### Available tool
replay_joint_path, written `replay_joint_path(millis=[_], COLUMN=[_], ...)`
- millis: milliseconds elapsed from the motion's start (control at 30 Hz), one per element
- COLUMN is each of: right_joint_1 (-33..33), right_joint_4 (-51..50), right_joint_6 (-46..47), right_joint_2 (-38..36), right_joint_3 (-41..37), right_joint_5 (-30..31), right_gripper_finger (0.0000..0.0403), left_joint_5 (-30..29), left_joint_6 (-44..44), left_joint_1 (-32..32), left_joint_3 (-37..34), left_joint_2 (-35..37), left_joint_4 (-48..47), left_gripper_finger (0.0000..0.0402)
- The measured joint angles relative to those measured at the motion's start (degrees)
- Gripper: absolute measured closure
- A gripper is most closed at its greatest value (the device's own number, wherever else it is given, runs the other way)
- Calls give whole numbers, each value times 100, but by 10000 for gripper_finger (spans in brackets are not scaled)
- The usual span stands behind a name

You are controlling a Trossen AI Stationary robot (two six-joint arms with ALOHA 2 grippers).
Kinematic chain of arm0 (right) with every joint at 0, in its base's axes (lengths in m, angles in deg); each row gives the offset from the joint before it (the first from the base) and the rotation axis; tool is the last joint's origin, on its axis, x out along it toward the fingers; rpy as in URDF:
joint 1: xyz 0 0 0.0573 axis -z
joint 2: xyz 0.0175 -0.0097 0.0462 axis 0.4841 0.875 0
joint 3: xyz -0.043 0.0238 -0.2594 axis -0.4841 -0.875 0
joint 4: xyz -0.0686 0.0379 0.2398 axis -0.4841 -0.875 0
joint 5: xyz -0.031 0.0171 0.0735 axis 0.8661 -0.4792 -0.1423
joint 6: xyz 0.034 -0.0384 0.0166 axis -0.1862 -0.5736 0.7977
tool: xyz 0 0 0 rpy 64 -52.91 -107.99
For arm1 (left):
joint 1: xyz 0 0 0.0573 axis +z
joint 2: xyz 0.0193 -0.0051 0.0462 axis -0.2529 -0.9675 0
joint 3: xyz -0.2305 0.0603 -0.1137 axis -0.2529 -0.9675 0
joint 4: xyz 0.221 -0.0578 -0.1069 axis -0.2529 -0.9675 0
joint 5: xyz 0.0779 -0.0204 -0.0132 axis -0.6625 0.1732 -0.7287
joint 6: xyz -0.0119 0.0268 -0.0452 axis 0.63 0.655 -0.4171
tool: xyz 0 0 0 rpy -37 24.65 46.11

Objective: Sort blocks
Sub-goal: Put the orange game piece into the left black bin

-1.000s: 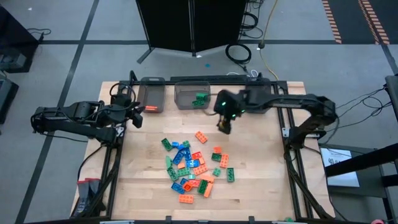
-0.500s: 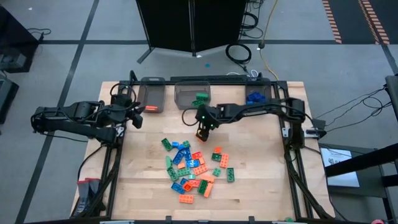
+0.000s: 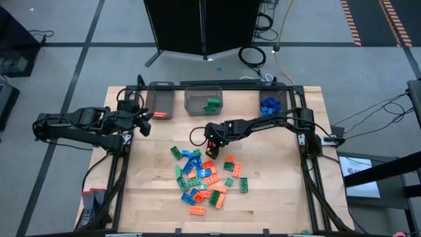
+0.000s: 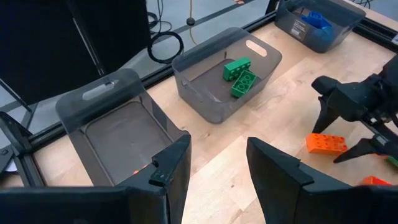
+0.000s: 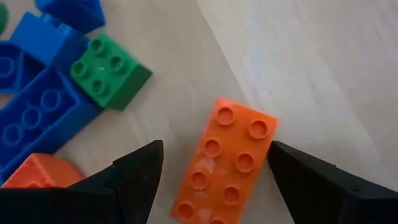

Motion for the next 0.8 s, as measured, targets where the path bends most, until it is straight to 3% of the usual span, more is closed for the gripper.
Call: replay_joint_path(millis=[200,400,600,800], right_joint_1=[-90,-138,-131,-55], right_joint_4=[-262,-441,-656,-973], right_joint_6=[625,647,385,-184], right_joint_2=[315,315,344,472], right_joint_3=[45,37,280,1215], right_joint_5=[365,758,629,479], right_gripper_finger=[142,279,281,281], left_joint_5=[0,0,0,0], left_joint_6=[-11,-7,-13,-13], left_joint_1=[0,0,0,1], left_joint_3=[0,0,0,0], left_joint_2=[0,0,-2,0], left_joint_4=[1,1,1,1], left_gripper_finger=[241,241,241,241])
